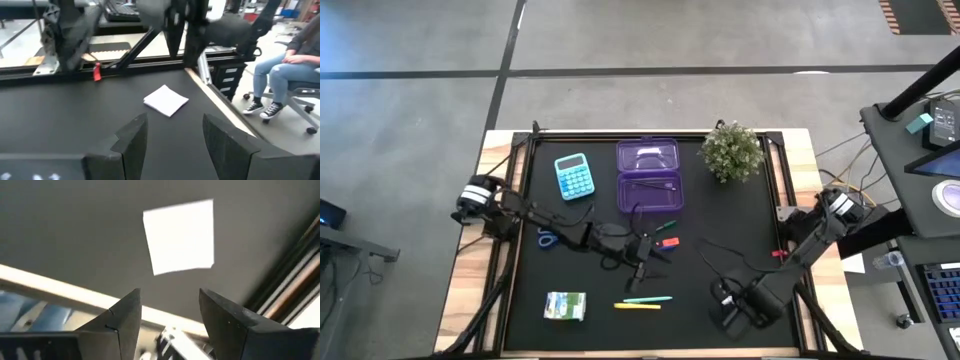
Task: Pack school essentials
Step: Put the white sticky note into the purple supply box
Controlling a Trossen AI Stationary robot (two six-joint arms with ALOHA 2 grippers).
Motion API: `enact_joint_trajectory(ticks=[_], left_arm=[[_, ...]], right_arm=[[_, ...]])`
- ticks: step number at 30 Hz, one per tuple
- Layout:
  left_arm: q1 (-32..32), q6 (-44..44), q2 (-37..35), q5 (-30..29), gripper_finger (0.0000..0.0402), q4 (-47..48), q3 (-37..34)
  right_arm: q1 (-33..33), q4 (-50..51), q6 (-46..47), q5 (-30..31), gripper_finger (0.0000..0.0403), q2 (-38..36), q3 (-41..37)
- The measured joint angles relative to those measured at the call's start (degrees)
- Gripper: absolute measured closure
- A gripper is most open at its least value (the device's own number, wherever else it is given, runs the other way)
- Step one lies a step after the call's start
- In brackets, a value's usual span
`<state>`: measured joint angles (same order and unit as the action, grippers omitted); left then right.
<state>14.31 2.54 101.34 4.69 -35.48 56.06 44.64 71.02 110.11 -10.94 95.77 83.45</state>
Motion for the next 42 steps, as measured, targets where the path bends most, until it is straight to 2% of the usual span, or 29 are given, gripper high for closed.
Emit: enact_joint_trajectory(ticks=[5,14,18,26,31,37,42], left_arm=[[0.68,0.00,-0.93,0.40,0.0228,0.16,0.25],[1.10,0.00,-3.17,0.37,0.0228,-0.16,0.79],[1.35,0.05,-3.23,0.36,0.0228,-0.09,1.30],[1.48,0.02,-3.23,0.32,0.0228,0.08,1.43],[1.49,0.02,-3.23,0.29,0.0228,1.16,1.26],[1.49,0.02,-3.23,0.18,0.0228,1.96,1.10],[1.49,0.02,-3.23,0.18,0.0228,2.05,0.71]], right_arm=[[2.64,-9.51,2.94,-4.85,0.0216,0.00,-8.69],[3.11,-27.07,0.81,-4.49,0.0216,0.00,-23.09],[3.08,-33.27,0.81,-4.25,0.0216,-0.39,-26.96],[1.72,-35.19,-2.86,1.87,0.0216,-0.31,-27.60],[-0.35,-36.60,-5.03,13.19,0.0216,-0.24,-27.77],[-3.22,-36.34,-10.20,21.01,0.0216,-0.09,-26.32],[-3.06,-28.46,-10.35,20.37,0.0216,-0.21,-22.89]])
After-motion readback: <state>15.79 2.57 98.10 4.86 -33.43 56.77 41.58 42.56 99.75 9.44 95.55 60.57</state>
